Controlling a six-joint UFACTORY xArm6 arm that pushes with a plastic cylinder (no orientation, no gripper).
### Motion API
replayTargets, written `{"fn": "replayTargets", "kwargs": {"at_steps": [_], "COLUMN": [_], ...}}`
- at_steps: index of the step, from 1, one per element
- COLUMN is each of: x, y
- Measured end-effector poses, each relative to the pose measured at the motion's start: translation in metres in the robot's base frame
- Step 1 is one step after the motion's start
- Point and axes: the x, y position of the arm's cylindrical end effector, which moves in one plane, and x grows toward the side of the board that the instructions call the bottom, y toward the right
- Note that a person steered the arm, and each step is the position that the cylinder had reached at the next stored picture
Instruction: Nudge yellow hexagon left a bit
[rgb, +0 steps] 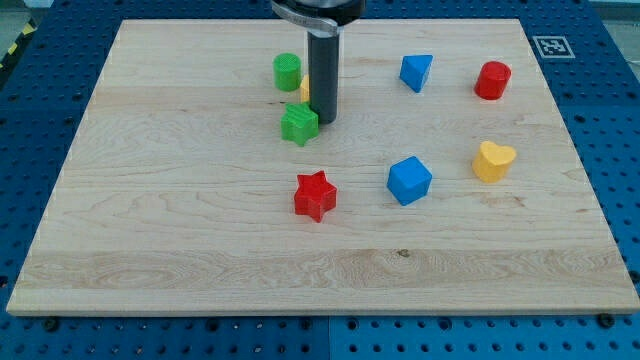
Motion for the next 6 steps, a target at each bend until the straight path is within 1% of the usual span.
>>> {"fn": "replayTargets", "kwargs": {"at_steps": [1, 2, 3, 4, 5, 6], "x": [0.027, 0.013, -0.021, -0.029, -0.039, -0.059], "y": [0.029, 0.038, 0.038, 0.041, 0.062, 0.065]}}
